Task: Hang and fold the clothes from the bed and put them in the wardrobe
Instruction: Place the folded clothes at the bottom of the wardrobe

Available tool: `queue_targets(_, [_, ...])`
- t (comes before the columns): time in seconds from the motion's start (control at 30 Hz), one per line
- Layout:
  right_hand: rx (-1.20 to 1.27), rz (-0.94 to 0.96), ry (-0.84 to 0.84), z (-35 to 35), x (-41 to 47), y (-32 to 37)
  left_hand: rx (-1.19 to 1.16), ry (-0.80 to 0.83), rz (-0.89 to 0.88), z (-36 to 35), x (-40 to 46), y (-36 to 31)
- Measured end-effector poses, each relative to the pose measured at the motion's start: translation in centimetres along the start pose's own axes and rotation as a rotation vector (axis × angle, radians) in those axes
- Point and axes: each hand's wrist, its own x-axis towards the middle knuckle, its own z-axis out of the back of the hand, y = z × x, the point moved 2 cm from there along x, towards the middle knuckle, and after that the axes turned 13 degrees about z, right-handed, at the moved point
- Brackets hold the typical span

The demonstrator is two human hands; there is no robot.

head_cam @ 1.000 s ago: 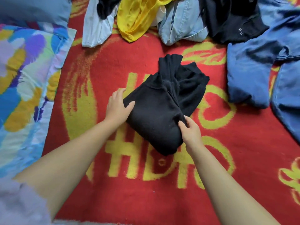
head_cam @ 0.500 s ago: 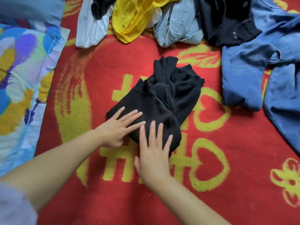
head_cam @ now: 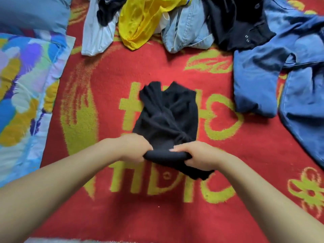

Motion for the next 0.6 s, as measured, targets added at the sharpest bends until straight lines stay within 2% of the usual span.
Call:
queue_targets(0.1, [0.274,0.025,0.275,0.6,-2.8,-0.4,-0.336,0.303,-0.079,0.5,-1.7,-1.1])
queue_targets(0.17, [0.449,-0.006,0.256,1.7,-2.7,-1.7,-0.552,0.376,-0.03,1.2,-1.1,0.9])
queue_targets(0.23, [0.514,-0.056,0.097,3.3,-1.1,-4.0,-0.848,0.318,0.085,1.4,0.6,3.7])
queue_targets(0.3, [0.491,-0.163,-0.124,4.7,1.1,-6.8,-1.221,0.079,0.281,1.0,3.0,5.9])
queue_targets(0.37, [0.405,-0.337,-0.425,4.9,2.4,-9.0,-1.595,-0.22,0.517,0.0,5.2,6.4])
queue_targets(0.43, [0.369,-0.53,-0.724,3.7,1.8,-9.7,-1.817,-0.318,0.671,-1.2,6.6,5.2])
queue_targets(0.5, [0.527,-0.621,-0.853,0.9,0.4,-8.8,-1.751,-0.302,0.746,-3.1,6.6,3.4])
queue_targets(0.6, [0.778,-0.649,-0.887,-3.1,-0.9,-5.8,-1.476,-0.45,0.761,-4.9,5.3,1.0])
